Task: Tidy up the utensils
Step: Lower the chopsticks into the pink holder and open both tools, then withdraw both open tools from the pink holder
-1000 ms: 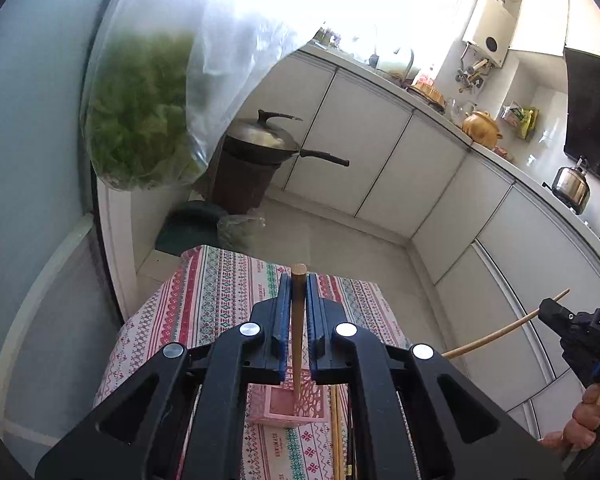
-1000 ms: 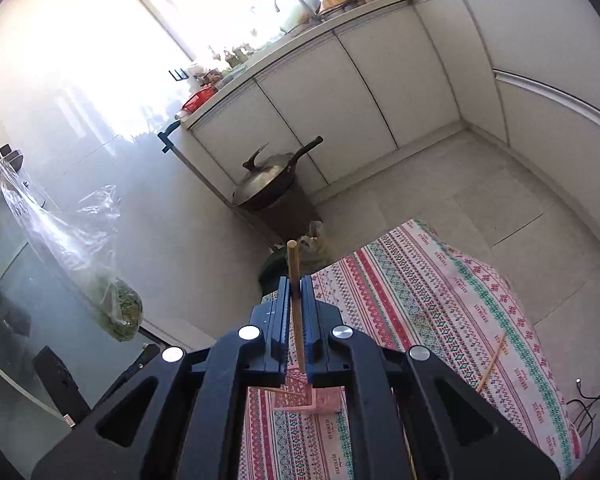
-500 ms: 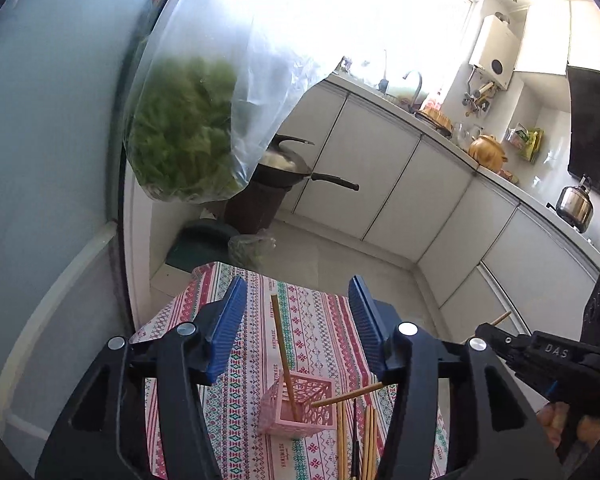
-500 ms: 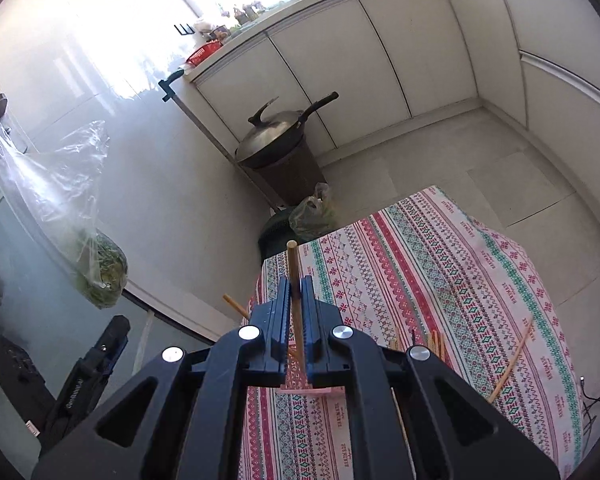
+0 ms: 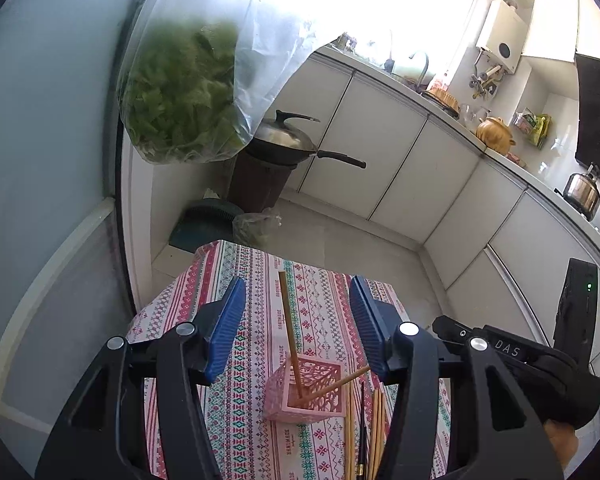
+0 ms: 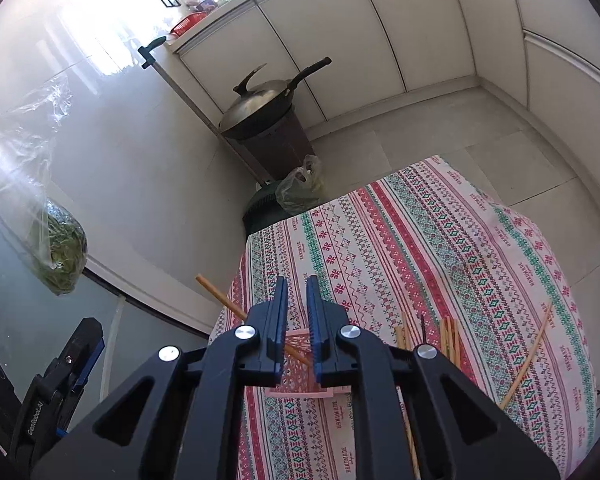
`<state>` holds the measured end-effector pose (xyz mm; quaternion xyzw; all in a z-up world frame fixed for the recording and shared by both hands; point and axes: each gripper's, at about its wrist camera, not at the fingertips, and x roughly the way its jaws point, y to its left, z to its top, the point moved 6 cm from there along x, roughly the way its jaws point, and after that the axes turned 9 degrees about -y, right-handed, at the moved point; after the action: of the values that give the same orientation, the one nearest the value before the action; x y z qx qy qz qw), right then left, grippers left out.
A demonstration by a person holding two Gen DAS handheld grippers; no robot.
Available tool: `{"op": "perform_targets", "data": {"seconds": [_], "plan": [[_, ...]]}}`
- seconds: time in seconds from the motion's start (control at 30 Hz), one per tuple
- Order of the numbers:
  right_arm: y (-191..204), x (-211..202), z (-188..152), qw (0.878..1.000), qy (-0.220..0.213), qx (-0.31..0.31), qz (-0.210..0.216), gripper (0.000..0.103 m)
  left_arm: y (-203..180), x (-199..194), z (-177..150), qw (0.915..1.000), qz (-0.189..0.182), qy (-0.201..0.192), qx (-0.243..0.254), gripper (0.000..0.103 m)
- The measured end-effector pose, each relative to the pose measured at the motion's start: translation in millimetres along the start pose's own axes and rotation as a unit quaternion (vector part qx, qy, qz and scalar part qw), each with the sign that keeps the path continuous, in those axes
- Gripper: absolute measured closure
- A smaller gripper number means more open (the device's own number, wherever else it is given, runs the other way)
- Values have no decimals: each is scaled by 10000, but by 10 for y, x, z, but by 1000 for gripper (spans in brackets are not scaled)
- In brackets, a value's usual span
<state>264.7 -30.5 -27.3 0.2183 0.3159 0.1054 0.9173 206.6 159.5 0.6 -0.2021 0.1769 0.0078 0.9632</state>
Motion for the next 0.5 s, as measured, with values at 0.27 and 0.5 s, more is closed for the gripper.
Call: {"op": "perform_targets", "data": {"seconds": [0.27,0.5], "plan": [[-24,-225,-8,9973,-388,-483,-395,73,-140,-42,-48,9998,51,-68,201,44],[-104,-407,-77,9925,-619,-813,-665,62,-259,-44,-157,9990,149,-9,416,39]]}}
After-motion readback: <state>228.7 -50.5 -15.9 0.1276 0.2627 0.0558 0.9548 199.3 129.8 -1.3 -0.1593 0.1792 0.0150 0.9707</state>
